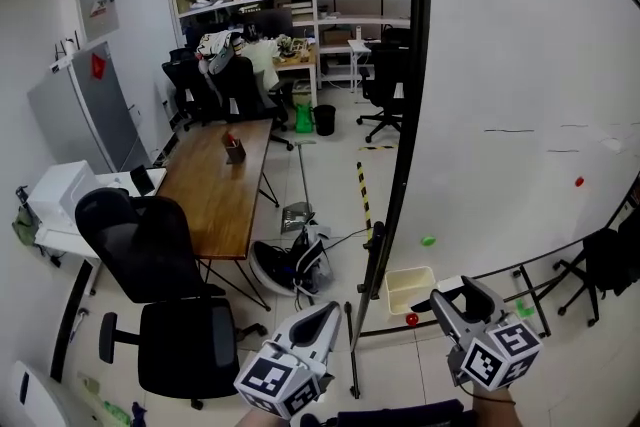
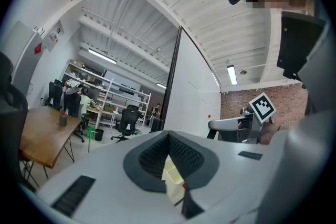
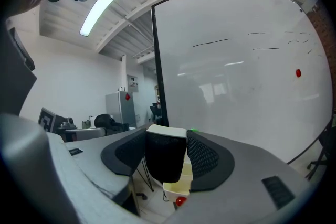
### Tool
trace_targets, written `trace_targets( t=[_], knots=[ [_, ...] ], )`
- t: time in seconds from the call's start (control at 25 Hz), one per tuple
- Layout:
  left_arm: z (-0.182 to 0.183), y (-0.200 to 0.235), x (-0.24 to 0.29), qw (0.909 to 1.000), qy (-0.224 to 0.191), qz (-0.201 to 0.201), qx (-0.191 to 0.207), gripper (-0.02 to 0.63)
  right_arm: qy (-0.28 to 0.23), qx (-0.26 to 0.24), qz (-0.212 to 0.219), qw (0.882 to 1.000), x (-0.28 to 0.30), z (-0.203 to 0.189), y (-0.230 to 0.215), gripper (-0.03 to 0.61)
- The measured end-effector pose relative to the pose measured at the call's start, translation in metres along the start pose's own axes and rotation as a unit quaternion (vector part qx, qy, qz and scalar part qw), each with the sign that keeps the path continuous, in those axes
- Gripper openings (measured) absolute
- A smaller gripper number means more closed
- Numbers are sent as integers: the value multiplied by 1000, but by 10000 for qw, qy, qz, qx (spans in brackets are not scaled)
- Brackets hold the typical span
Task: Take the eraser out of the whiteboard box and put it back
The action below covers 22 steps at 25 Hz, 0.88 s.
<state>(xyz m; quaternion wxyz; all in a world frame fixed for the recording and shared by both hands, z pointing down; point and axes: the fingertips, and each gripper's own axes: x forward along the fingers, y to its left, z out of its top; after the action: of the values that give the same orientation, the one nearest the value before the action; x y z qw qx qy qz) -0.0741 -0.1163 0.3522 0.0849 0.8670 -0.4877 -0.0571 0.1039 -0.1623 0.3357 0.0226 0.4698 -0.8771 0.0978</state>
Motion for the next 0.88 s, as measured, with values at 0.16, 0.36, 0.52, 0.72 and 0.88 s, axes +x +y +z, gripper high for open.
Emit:
trace_targets(
  t=[0.16, 0.36, 0.52, 0.72, 0.88],
  knots=[
    [-1, -4, 1, 10000, 14, 54, 74, 26, -1, -22, 72, 10000, -2, 1, -2, 278],
    [3, -7, 0, 9998, -41, 114, 133, 26, -12, -38, 121, 9999, -3, 3, -3, 278],
    [-1, -2, 3, 9997, -39, 217, 95, 26, 11, -65, 112, 9999, 4, 1, -6, 278],
    [-15, 5, 18, 9997, 97, 212, 0, 26, 148, -70, 49, 9999, 21, -15, -20, 278],
    [-38, 17, 34, 9996, 211, 178, -86, 28, 338, -84, -36, 9994, 42, -38, -33, 278]
  ],
)
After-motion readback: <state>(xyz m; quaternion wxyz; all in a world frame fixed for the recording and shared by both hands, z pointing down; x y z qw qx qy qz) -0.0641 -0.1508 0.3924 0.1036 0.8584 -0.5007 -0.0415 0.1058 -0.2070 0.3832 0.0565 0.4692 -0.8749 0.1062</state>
